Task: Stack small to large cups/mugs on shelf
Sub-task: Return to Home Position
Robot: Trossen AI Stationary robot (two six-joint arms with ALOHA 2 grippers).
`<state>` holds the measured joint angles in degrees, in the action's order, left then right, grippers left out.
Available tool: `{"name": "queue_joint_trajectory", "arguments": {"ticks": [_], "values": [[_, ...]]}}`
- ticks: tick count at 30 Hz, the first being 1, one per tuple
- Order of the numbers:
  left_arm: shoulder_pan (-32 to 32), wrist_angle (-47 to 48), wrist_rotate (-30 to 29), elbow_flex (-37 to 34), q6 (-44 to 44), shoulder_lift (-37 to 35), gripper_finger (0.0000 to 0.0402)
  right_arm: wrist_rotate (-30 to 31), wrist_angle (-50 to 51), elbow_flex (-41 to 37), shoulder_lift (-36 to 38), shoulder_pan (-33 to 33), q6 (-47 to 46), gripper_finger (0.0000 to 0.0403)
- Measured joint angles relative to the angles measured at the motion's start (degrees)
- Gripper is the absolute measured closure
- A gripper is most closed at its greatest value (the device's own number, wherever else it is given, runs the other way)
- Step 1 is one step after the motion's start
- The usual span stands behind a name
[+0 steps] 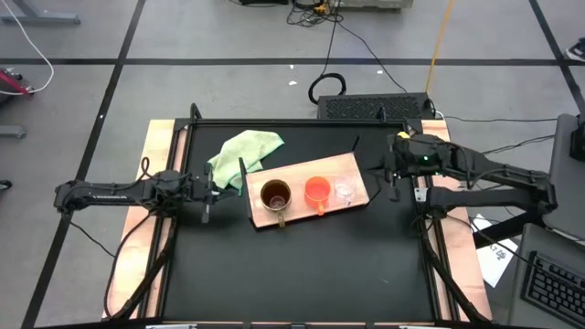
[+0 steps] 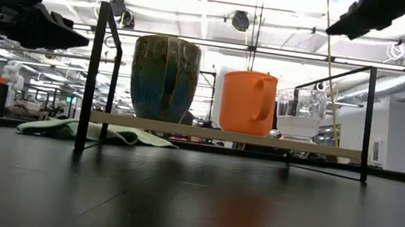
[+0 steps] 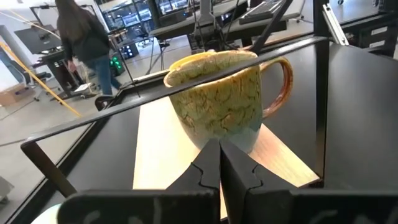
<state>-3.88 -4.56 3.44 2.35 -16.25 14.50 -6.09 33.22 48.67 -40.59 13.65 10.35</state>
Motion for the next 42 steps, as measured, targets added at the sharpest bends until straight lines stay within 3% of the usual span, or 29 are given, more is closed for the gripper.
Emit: {"name": "queue_joint_trajectory", "arguments": {"ticks": [12, 28, 35, 42], "values": [[0.0, 2.0, 0.9, 0.0, -0.6, 0.0, 0.0401, -0.1, -6.1, -14.6, 13.4, -0.7, -5.9, 0.0403], [0.0, 1.3, -0.8, 0.0, 0.9, 0.0, 0.0401, -1.7, -7.3, -21.6, 30.4, -0.7, -14.9, 0.0403], [-0.3, 1.4, -1.0, 0.0, 1.4, 0.0, 0.0401, -1.7, -10.6, -24.3, 31.8, -0.7, -18.9, 0.0403], [-1.0, 1.4, -0.3, 0.0, 1.4, 0.0, 0.0401, -2.0, -26.7, -35.8, 31.9, -0.7, -19.7, 0.0403]]}}
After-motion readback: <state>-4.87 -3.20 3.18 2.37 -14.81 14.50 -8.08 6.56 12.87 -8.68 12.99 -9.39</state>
